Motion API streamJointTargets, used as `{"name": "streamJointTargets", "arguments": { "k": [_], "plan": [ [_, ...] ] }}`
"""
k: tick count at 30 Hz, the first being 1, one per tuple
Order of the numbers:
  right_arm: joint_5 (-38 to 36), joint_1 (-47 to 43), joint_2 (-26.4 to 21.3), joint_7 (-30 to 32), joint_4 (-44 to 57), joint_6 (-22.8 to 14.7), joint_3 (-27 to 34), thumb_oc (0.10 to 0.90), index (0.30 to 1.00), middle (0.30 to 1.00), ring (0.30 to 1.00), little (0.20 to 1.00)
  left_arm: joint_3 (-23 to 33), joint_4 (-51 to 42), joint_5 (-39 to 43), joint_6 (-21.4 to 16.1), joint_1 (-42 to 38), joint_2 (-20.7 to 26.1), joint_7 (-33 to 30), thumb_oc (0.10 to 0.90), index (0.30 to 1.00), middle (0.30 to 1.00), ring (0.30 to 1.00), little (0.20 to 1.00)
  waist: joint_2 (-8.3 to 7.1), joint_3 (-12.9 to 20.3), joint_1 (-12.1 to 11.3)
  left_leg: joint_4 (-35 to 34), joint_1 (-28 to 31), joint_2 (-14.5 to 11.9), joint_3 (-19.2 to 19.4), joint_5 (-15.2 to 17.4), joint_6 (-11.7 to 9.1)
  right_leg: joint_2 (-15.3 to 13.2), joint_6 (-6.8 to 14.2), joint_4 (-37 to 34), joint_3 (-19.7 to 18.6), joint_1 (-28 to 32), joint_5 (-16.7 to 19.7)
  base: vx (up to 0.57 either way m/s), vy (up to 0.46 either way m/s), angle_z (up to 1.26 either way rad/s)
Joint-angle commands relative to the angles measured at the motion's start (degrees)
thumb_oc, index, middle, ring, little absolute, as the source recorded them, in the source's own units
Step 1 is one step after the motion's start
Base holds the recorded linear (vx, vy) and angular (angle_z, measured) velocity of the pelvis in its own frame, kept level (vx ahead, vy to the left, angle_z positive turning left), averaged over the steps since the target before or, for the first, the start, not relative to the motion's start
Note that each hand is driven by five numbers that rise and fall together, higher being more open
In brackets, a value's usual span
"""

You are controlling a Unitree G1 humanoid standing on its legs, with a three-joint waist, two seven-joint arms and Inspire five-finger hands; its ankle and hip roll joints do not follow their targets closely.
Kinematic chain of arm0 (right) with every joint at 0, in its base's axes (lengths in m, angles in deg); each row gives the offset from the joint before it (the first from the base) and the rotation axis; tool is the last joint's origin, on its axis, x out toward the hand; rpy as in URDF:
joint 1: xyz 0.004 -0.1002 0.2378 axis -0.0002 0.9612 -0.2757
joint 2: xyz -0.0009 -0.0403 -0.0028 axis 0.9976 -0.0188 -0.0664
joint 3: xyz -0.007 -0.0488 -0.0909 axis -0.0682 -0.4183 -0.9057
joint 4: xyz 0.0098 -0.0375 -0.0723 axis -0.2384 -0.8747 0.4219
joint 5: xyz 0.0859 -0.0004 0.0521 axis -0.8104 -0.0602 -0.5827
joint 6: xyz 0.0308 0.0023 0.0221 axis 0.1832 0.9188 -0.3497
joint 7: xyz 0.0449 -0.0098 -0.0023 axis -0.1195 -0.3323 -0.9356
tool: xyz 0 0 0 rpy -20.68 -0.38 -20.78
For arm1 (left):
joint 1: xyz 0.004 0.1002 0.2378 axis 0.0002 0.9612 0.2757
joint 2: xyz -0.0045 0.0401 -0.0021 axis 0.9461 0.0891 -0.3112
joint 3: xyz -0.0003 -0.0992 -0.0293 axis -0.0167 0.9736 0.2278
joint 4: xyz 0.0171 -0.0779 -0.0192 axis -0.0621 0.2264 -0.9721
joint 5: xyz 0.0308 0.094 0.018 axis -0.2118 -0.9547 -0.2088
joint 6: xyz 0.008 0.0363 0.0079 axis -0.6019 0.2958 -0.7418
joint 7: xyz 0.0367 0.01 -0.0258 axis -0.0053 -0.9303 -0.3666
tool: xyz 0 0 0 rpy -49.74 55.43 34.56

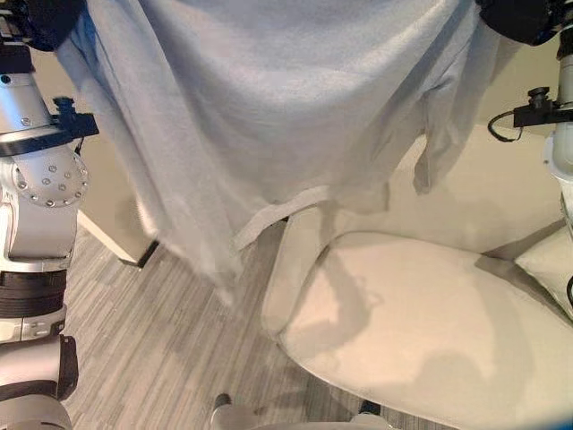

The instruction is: Hang the clothes on the sofa on the clothes rack.

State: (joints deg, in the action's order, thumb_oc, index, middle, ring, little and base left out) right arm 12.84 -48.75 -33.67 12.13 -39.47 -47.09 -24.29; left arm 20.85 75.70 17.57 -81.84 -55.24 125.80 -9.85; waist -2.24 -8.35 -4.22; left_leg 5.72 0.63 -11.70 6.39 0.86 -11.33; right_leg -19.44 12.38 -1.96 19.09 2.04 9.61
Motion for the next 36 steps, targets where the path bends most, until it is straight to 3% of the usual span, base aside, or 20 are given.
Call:
{"name": "streamJointTargets", "arguments": {
  "k": [1,2,3,4,5,7,9,12,13,14,17,20,22,25,26,28,31,32,34,36],
  "plan": [
    [2.9,-8.4,-1.0,6.2,-2.2,3.2,2.5,0.4,0.3,0.3,0.3,0.3,-6.0,0.3,-0.9,2.0,-15.6,7.9,-2.5,0.4,0.3,0.3,0.3,0.3,-1.05,5.7,0.5,-10.7,3.6,6.5,-2.5,4.0,5.6,-3.3,-0.2,3.7,0.2,-2.2,3.7,-0.18,0.598,0.94],
    [1.2,-11.2,-1.5,6.1,-4.1,2.7,0.0,0.4,0.3,0.3,0.3,0.3,-8.4,1.4,0.0,2.1,-17.7,8.7,-2.2,0.4,0.3,0.3,0.3,0.3,-0.73,5.4,-0.1,-10.7,2.8,7.9,-3.6,2.9,7.0,3.3,-2.6,9.0,-3.6,-2.5,-4.2,-0.17,0.459,0.55],
    [0.0,-13.4,-2.3,6.2,-5.4,2.2,-1.8,0.4,0.3,0.3,0.3,0.3,-9.3,2.3,0.2,2.3,-18.9,8.6,-2.1,0.4,0.3,0.3,0.3,0.3,-0.67,5.1,-0.2,-10.7,2.3,8.3,-4.2,2.1,7.1,6.0,-4.0,11.8,-4.0,-3.1,-7.6,-0.14,0.432,0.24],
    [-1.3,-14.3,-3.5,5.5,-6.2,1.8,-2.8,0.4,0.3,0.3,0.3,0.3,-10.2,3.3,0.5,2.9,-18.8,8.3,-1.2,0.4,0.3,0.3,0.3,0.3,-1.21,4.7,0.2,-10.7,2.3,9.7,-5.5,1.5,7.8,12.4,-5.1,15.4,-6.2,-4.3,-11.3,-0.09,0.187,-0.21],
    [-1.4,-14.5,-3.5,5.5,-6.4,1.7,-2.9,0.4,0.3,0.3,0.3,0.3,-10.1,3.4,0.5,2.9,-18.9,8.3,-1.2,0.4,0.3,0.3,0.3,0.3,-1.17,4.7,0.2,-10.7,2.0,9.7,-5.5,1.2,7.8,12.4,-5.3,15.6,-6.2,-4.7,-11.2,-0.05,0.147,-0.13],
    [-2.7,-16.3,-4.4,5.3,-7.6,1.0,-3.9,0.4,0.3,0.3,0.3,0.3,-10.0,4.6,0.5,3.1,-18.5,7.9,-0.7,0.4,0.3,0.3,0.3,0.3,-3.02,5.1,0.0,-10.7,1.4,11.6,-5.7,1.0,7.8,16.4,-6.9,9.7,-7.5,-3.1,-12.3,-0.02,0.044,0.16],
    [-3.4,-17.3,-5.6,5.4,-9.5,0.8,-4.7,0.4,0.3,0.3,0.3,0.3,-9.3,5.7,0.1,3.0,-17.4,8.1,-0.8,0.4,0.3,0.3,0.3,0.3,-4.23,5.2,-0.1,-10.7,0.9,12.7,-6.2,1.2,7.8,17.2,-7.2,3.6,-8.8,-1.0,-11.4,0.0,0.024,0.29],
    [-3.7,-18.5,-6.1,4.8,-9.5,0.5,-5.3,0.4,0.3,0.3,0.3,0.3,-7.4,5.2,0.3,2.5,-14.8,6.7,-0.3,0.4,0.3,0.3,0.3,0.3,-4.84,5.7,-0.7,-10.7,1.3,13.3,-5.6,0.8,8.0,17.4,-6.5,-1.4,-9.2,0.9,-8.7,0.12,0.105,0.15],
    [-4.8,-17.0,-8.4,4.7,-9.9,0.7,-4.0,0.4,0.3,0.3,0.3,0.3,-7.7,3.9,0.7,1.7,-14.7,2.8,1.1,0.4,0.3,0.3,0.3,0.3,-4.44,4.9,1.2,-8.2,0.1,11.2,1.7,0.8,7.6,15.2,-5.6,-3.0,-5.1,2.6,-8.1,0.07,0.199,0.68],
    [-4.8,-16.8,-8.5,4.7,-9.7,0.7,-3.8,0.4,0.3,0.3,0.3,0.3,-7.7,3.9,0.7,1.7,-14.7,2.7,1.2,0.4,0.3,0.3,0.3,0.3,-4.43,4.9,1.1,-7.8,-0.1,11.1,1.7,1.0,7.6,15.2,-5.6,-3.0,-5.1,2.6,-8.1,0.1,0.317,1.24],
    [-4.5,-14.7,-9.0,4.6,-8.8,0.2,-3.0,0.4,0.3,0.3,0.3,0.3,-8.2,3.7,0.9,0.9,-14.8,3.5,1.6,0.4,0.3,0.3,0.3,0.3,-5.08,5.4,1.0,-7.7,-2.5,4.5,0.9,-0.9,5.5,12.5,-4.8,-3.0,-4.4,2.5,-8.8,0.1,0.205,0.41],
    [-4.6,-14.1,-10.2,5.6,-9.0,0.1,-2.8,0.4,0.3,0.3,0.3,0.3,-9.0,4.4,1.7,1.1,-15.7,5.2,-0.1,0.4,0.3,0.3,0.3,0.3,-5.36,5.0,0.9,-10.0,-6.2,-2.0,-1.9,-5.2,3.9,10.3,-4.2,-3.0,-4.9,2.9,-10.8,0.18,0.235,0.0],
    [-4.4,-13.6,-10.5,5.7,-9.0,0.3,-2.4,0.4,0.3,0.3,0.3,0.3,-9.6,4.6,1.9,1.0,-16.7,5.4,-0.6,0.4,0.3,0.3,0.3,0.3,-4.1,5.6,1.3,-10.7,-7.3,-3.2,-2.3,-5.9,2.7,9.6,-3.5,-3.0,-4.5,4.0,-11.6,0.25,0.33,0.07],
    [-3.1,-12.9,-9.9,5.7,-8.5,1.0,-1.4,0.4,0.3,0.3,0.3,0.3,-10.5,4.2,1.4,0.8,-17.5,4.5,0.2,0.4,0.3,0.3,0.3,0.3,-1.82,7.3,1.5,-10.7,-6.5,-1.2,-1.7,-4.7,1.4,6.4,-2.0,-3.0,-3.2,5.5,-10.0,0.39,0.57,0.01],
    [-0.6,-12.3,-8.3,6.1,-6.9,1.9,-0.6,0.4,0.3,0.3,0.3,0.3,-12.8,4.6,1.3,0.7,-19.7,5.4,0.4,0.4,0.3,0.3,0.3,0.3,-1.32,7.2,1.4,-10.7,-4.0,5.0,0.6,-2.1,4.8,-1.3,-1.5,4.2,-1.9,4.2,0.8,0.45,0.747,-0.12],
    [0.0,-12.8,-7.5,6.6,-6.4,2.3,-0.6,0.4,0.3,0.3,0.3,0.3,-12.4,4.1,0.7,1.3,-19.8,6.1,0.2,0.4,0.3,0.3,0.3,0.3,-0.65,6.5,0.9,-10.7,-2.6,7.0,2.1,-0.6,6.7,-3.9,-2.5,9.4,-0.1,2.2,3.2,0.32,0.627,0.03],
    [0.0,-12.2,-6.6,6.5,-6.0,2.1,0.1,0.4,0.3,0.3,0.3,0.3,-12.4,3.8,-0.3,1.5,-19.7,6.4,0.6,0.4,0.3,0.3,0.3,0.3,-0.22,5.9,2.2,-10.7,-1.1,8.4,2.5,0.7,7.7,-1.0,-3.3,14.1,-3.3,-1.4,0.5,0.17,0.284,-0.1],
    [0.1,-12.2,-6.6,6.4,-5.6,1.9,0.1,0.4,0.3,0.3,0.3,0.3,-12.2,3.8,-0.3,1.5,-19.6,6.3,0.8,0.4,0.3,0.3,0.3,0.3,0.05,5.6,2.5,-10.7,-0.3,8.7,2.6,1.1,7.8,1.3,-3.7,14.3,-4.2,-3.0,-1.3,0.1,0.118,0.02],
    [-0.4,-13.0,-6.6,6.7,-5.5,1.6,-0.2,0.4,0.3,0.3,0.3,0.3,-11.9,3.9,-0.3,1.8,-19.7,6.7,0.5,0.4,0.3,0.3,0.3,0.3,0.62,4.9,2.8,-10.7,0.7,9.1,3.4,1.5,7.7,4.4,-4.2,11.8,-2.2,-5.7,-4.3,0.2,0.102,-0.04],
    [-0.4,-12.7,-7.6,7.0,-5.9,1.5,0.0,0.4,0.3,0.3,0.3,0.3,-11.0,3.6,-1.5,1.9,-18.4,5.8,0.9,0.4,0.3,0.3,0.3,0.3,0.6,4.0,4.8,-10.7,2.6,9.7,3.0,2.9,7.4,10.0,-3.7,2.6,-5.4,-8.1,-5.4,0.25,-0.018,-0.25]
  ]
}}
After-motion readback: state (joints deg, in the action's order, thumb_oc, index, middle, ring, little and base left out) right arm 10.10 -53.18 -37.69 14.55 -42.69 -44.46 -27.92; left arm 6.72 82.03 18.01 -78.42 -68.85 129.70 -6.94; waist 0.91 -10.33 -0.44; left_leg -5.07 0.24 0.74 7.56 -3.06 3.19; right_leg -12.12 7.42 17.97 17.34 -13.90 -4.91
